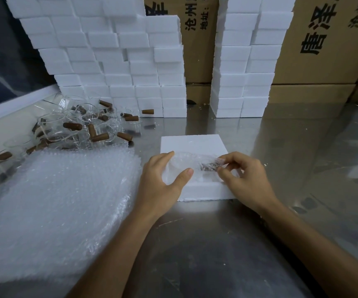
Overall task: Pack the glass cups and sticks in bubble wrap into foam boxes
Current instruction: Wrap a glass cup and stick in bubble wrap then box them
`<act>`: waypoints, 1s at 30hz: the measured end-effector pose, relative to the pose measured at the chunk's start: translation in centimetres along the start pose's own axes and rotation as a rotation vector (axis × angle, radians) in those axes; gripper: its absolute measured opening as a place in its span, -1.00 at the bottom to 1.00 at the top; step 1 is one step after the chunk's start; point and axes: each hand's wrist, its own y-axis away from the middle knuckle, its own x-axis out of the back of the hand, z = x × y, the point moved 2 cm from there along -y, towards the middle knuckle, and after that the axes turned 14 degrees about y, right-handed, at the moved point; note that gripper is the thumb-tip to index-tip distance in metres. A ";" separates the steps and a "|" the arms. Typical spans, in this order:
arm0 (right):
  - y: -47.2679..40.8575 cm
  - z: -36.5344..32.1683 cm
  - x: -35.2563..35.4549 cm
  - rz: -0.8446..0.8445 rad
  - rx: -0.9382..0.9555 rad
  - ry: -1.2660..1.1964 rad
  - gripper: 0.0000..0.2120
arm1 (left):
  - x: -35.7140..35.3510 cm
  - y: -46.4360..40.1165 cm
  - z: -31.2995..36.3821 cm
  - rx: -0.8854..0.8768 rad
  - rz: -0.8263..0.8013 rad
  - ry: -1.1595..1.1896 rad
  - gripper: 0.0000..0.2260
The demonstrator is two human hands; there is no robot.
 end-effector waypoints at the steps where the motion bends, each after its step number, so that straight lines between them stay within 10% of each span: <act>1: 0.1 0.0 0.0 -0.001 -0.005 -0.002 -0.82 | 0.0 0.0 0.0 0.000 -0.002 0.003 -0.47; 12: -0.4 0.5 -0.1 -0.178 -0.263 -0.223 -0.42 | -0.4 -0.8 -0.6 0.257 0.033 0.223 -0.20; 22: -0.6 -0.7 1.1 -0.011 -0.135 -0.335 -0.47 | 0.0 -0.7 1.1 0.094 0.065 0.433 -0.21; 30: 0.1 -0.5 2.1 0.148 -0.160 -0.391 -0.58 | 1.1 0.5 2.9 -0.155 0.289 0.416 -0.76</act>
